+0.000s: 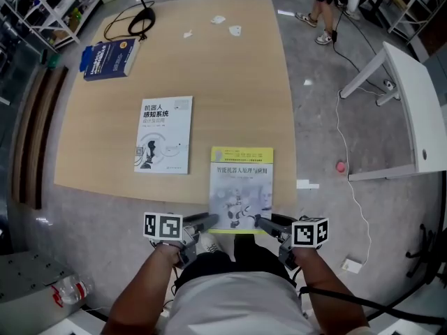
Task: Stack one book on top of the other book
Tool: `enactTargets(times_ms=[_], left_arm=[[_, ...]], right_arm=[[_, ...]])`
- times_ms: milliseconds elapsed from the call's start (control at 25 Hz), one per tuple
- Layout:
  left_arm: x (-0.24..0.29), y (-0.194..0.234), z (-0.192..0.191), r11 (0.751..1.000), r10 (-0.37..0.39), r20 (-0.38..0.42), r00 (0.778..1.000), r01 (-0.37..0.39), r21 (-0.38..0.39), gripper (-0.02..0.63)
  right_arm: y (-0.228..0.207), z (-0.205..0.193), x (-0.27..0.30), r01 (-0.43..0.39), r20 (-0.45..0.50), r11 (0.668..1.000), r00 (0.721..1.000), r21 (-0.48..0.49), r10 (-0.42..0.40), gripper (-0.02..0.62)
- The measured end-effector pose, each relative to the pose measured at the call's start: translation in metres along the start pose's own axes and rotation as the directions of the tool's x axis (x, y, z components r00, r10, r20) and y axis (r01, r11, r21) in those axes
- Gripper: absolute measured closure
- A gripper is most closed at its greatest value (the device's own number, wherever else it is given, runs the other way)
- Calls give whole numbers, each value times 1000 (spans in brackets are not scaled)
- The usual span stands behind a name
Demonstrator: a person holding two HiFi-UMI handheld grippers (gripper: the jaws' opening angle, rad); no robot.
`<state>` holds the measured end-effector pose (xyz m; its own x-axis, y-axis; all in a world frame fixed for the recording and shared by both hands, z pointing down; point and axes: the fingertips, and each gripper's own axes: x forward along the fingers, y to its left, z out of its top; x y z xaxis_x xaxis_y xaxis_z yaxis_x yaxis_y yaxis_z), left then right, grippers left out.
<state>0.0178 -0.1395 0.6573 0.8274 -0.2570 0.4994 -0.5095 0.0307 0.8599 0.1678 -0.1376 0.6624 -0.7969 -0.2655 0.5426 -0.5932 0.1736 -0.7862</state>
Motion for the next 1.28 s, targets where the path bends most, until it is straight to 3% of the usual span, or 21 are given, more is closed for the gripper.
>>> enactTargets(times_ms=[80, 160, 360, 600, 960, 1280], left_arm=[[1, -1, -1, 1000, 5, 8, 1000, -5, 11, 431], [3, 2, -2, 997, 53, 0, 999, -52, 64, 486], [2, -1, -1, 981, 140, -22, 990, -136, 141, 495], [-2, -13, 6, 940, 248, 20, 969, -246, 237, 505], [-5, -43, 44, 923, 252, 86, 964, -266, 277, 505], [-23, -68, 79, 901, 250, 199, 948, -303, 312, 503]], right_arm=[[4, -1, 2, -1, -9, 1000, 1000, -13, 1, 400], [5, -1, 1, 36, -23, 998, 999, -57, -37, 425], [11, 2, -4, 107, -53, 984, 992, -139, -116, 463], [40, 15, -7, 80, -50, 967, 994, -243, -95, 497], [66, 59, -16, 29, -3, 943, 999, -331, -32, 494], [92, 100, -14, -7, 26, 890, 999, -456, 22, 494]])
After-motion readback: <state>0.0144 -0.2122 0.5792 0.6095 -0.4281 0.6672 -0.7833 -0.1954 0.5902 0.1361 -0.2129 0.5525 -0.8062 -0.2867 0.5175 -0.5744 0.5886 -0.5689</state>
